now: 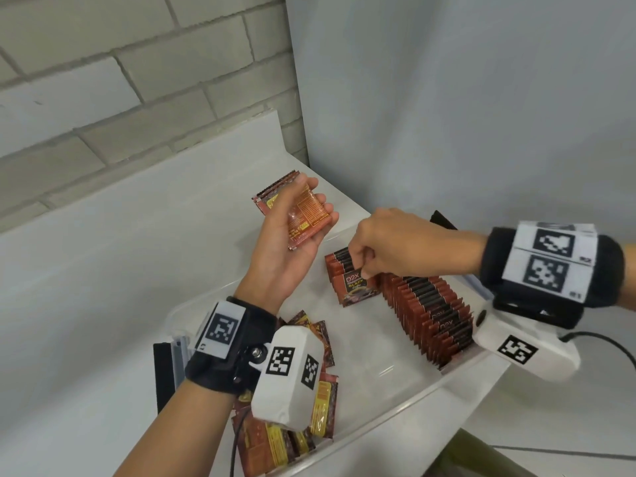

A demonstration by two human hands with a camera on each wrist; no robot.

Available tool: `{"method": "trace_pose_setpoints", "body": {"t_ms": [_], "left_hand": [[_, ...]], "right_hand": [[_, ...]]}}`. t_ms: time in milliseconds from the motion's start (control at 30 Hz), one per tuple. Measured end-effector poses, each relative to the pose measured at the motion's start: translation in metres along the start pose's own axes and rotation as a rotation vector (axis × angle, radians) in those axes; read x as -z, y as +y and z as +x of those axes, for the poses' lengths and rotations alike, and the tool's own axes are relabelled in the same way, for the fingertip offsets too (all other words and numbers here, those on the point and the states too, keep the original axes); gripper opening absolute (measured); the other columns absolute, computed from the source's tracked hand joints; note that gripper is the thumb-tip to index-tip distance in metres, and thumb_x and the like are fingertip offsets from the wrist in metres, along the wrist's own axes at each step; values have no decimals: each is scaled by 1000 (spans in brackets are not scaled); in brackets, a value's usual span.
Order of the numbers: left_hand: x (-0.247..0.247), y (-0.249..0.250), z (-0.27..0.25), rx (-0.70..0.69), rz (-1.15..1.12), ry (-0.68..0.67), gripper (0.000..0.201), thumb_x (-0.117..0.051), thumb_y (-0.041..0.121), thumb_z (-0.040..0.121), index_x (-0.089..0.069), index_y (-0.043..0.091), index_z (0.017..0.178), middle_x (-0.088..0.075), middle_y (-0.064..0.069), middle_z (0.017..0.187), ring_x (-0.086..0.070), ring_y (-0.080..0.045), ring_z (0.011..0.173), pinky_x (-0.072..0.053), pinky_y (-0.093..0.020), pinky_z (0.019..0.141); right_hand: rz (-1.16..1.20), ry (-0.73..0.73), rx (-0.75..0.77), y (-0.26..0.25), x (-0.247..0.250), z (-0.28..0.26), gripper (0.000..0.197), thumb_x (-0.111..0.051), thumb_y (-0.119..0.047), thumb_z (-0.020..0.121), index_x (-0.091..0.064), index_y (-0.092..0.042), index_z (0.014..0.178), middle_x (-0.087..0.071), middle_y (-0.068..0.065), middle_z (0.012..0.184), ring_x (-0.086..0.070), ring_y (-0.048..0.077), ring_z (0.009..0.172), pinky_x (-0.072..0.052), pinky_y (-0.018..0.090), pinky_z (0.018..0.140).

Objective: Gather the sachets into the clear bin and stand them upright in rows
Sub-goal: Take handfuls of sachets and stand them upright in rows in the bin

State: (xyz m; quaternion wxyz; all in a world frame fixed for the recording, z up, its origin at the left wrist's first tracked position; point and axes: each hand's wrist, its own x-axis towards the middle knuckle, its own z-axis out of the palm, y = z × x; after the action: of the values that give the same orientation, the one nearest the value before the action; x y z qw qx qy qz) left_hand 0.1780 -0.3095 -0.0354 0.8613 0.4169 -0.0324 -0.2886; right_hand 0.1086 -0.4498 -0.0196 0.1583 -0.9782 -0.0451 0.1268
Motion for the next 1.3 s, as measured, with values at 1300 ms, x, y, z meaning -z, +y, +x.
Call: {"method": "trace_pose_setpoints", "body": {"t_ms": [1300], "left_hand": [[5,-6,4,11,57,-46,19,-55,2,90,-68,10,102,-66,-2,80,-65,-14,79,-58,-34,83]], "right_hand": [[199,5,-89,10,20,1,6,-74,-24,82,-75,-19,86,-70,-3,72,-63,5,61,-48,14,62]]}}
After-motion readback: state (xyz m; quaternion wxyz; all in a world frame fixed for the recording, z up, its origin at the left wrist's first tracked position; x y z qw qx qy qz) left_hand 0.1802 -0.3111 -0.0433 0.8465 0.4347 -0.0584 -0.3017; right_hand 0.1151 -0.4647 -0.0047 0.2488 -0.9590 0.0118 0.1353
